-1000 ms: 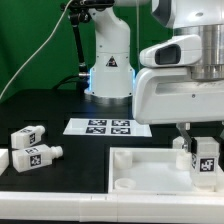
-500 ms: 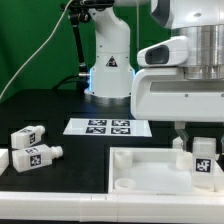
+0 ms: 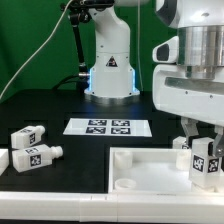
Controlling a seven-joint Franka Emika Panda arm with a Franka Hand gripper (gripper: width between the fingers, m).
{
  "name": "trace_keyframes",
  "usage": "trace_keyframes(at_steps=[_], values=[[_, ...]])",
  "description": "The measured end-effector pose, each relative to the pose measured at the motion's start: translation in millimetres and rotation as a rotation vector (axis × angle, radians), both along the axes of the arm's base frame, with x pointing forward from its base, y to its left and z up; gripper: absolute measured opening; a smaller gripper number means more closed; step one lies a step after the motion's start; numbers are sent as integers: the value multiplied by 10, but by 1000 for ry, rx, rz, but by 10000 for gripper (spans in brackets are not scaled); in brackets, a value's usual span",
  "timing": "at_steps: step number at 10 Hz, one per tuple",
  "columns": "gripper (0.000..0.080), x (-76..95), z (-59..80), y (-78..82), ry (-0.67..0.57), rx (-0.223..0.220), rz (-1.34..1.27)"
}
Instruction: Assemble one leg
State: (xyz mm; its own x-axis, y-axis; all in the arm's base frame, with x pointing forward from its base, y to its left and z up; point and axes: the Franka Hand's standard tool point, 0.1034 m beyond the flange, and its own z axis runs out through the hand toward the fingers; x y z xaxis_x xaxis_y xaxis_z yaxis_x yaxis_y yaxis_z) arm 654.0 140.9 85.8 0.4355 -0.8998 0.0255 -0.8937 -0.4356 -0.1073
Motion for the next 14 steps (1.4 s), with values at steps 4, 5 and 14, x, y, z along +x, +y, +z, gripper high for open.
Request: trace_keyframes(at_steps=[4, 5, 14], values=[[517, -5, -2, 9, -2, -17, 115], [628, -17, -1, 49, -1, -33, 186], [649, -16, 11, 106, -21, -134, 1105]])
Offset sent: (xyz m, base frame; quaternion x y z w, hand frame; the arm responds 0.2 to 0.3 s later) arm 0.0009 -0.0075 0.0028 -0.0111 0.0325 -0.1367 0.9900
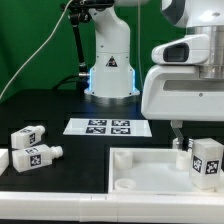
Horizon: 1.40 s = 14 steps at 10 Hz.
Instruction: Assemble one leg
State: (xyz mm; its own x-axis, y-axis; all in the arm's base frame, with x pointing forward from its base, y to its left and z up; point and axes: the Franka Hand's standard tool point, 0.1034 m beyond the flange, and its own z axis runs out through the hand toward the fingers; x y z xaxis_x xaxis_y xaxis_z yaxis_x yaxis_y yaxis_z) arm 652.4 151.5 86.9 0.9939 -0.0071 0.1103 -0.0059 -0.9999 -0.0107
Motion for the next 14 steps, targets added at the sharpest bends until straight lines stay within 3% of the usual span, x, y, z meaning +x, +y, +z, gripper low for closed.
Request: trace_keyframes(at_steps=[3, 5, 6, 10, 14], values=[[649, 7, 2, -29, -2, -23, 150], [371, 6, 0, -29, -2, -23, 149], [281, 7, 0, -31, -2, -23, 148], [281, 6, -4, -32, -2, -16, 94], [282, -1, -13, -32, -7, 42, -467]])
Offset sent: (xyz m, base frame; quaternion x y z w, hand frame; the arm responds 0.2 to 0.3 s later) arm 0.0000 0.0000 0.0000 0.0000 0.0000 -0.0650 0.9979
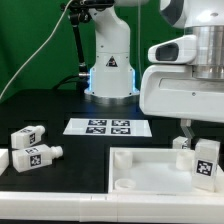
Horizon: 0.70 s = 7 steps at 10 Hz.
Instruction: Assemble one leg
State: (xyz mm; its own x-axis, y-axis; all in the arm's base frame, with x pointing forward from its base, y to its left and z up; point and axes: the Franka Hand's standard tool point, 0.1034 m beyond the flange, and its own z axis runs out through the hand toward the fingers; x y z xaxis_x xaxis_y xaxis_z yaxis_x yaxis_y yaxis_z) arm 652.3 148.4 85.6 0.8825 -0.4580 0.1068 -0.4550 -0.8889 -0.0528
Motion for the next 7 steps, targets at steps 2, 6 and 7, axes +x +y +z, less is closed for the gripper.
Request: trace_keyframes(at_steps=[2, 6, 7], values=[[282, -3, -6, 7, -1, 17, -214], [282, 23, -13, -3, -2, 57, -568], [282, 22, -15, -2, -2, 58, -576]])
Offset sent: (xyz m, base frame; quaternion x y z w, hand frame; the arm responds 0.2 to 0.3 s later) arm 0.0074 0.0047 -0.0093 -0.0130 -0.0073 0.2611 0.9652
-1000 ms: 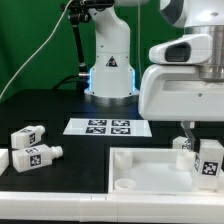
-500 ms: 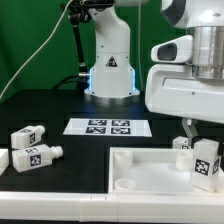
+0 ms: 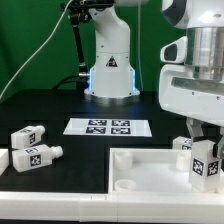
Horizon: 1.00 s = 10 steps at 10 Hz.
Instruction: Assemble one leg
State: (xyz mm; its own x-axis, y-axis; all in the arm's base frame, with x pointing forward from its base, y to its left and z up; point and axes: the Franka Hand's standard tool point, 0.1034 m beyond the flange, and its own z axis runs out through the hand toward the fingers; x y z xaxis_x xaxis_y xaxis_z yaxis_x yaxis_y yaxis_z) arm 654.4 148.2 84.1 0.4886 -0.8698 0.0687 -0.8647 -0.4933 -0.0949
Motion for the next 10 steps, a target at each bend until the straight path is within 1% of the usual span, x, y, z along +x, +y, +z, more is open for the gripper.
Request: trace_keyframes(at_steps=[1, 2, 3, 4, 5, 7, 8, 9, 10], values=[[372, -3, -3, 2, 1, -2, 18], [505, -4, -2, 0, 3, -7, 57], [505, -25, 6, 1, 24, -23, 127], [616, -21, 24, 10, 32, -41, 233], [642, -21, 24, 9, 33, -50, 321], [649, -11, 25, -31, 39, -77, 586], [649, -7, 27, -38, 40, -85, 664], [649, 1, 30, -54, 42, -101, 815], [649, 6, 31, -58, 44, -111, 913]])
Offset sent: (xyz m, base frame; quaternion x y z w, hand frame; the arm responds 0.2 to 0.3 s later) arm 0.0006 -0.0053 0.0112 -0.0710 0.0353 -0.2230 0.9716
